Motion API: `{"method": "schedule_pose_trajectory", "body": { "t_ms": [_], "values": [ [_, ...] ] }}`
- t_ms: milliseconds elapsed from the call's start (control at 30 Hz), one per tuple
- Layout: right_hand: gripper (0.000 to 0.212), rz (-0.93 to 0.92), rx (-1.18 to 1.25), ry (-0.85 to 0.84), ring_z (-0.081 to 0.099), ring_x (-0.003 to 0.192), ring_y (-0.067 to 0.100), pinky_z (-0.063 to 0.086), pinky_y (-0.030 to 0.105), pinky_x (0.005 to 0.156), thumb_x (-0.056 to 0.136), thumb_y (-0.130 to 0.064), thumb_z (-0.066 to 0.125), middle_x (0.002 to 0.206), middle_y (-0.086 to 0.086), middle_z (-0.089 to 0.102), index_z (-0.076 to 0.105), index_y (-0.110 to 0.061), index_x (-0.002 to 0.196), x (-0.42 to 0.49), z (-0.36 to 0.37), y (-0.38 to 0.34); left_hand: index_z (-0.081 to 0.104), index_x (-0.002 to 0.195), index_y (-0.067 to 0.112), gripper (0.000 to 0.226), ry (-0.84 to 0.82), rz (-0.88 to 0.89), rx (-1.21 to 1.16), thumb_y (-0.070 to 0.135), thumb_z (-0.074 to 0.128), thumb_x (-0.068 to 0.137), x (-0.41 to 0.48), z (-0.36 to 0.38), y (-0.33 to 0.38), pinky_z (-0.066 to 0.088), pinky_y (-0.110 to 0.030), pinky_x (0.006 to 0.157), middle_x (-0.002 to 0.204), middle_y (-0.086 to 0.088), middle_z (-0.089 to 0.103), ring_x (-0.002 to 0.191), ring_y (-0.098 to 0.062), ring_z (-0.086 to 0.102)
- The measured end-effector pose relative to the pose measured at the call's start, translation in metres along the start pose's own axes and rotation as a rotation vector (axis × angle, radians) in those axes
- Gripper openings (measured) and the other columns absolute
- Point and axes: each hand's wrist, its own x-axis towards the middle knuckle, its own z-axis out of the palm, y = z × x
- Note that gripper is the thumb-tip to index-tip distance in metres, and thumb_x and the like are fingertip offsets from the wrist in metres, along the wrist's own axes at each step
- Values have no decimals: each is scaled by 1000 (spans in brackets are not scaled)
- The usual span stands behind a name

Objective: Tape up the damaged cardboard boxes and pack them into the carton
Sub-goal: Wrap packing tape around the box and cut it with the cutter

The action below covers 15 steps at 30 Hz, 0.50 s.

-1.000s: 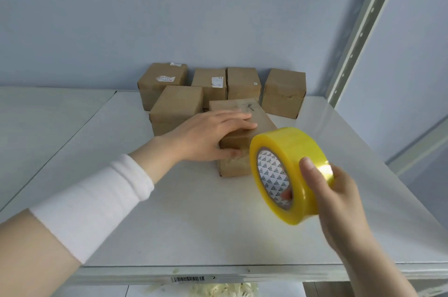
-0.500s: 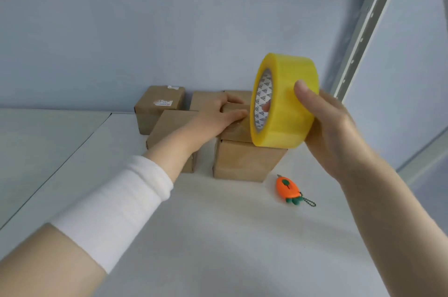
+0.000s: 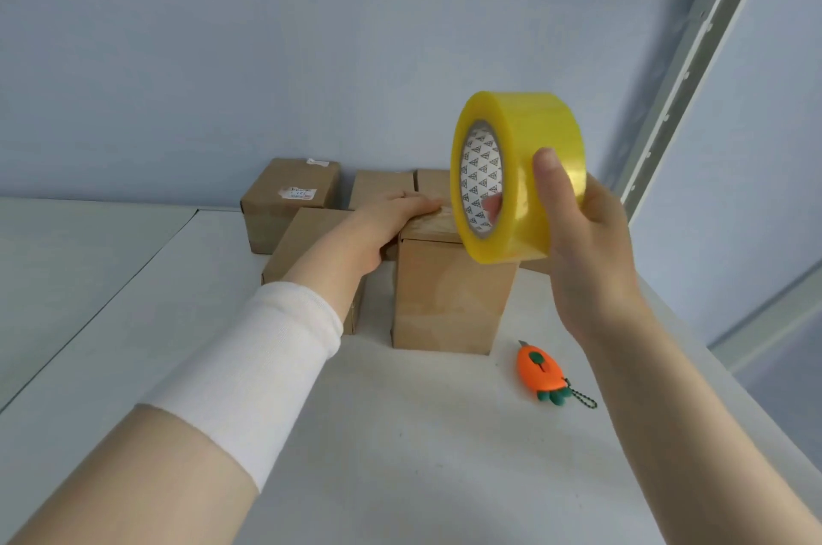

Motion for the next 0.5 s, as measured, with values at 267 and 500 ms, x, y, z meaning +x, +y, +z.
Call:
{"method": "schedule_pose_trajectory", "body": {
  "t_ms": [267, 500],
  "values": [
    [33, -64, -175, -191, 65, 93, -1, 48, 17, 78, 71, -26, 70, 91, -21, 71, 61, -23, 102, -16, -19, 16, 64, 116, 12, 37, 1, -1, -7, 26, 69, 82, 2, 0, -1, 48, -41, 97, 116, -13, 65, 110, -28, 61],
    [17, -177, -151, -62, 57, 56, -10, 41, 4, 50, 66, -40, 60, 62, -25, 63, 58, -27, 76, -75, -26, 9, 64, 102, 16, 23, -39, 31, -41, 28, 67, 83, 3, -1, -5, 50, -29, 76, 99, -5, 67, 90, -18, 62]
  ]
}}
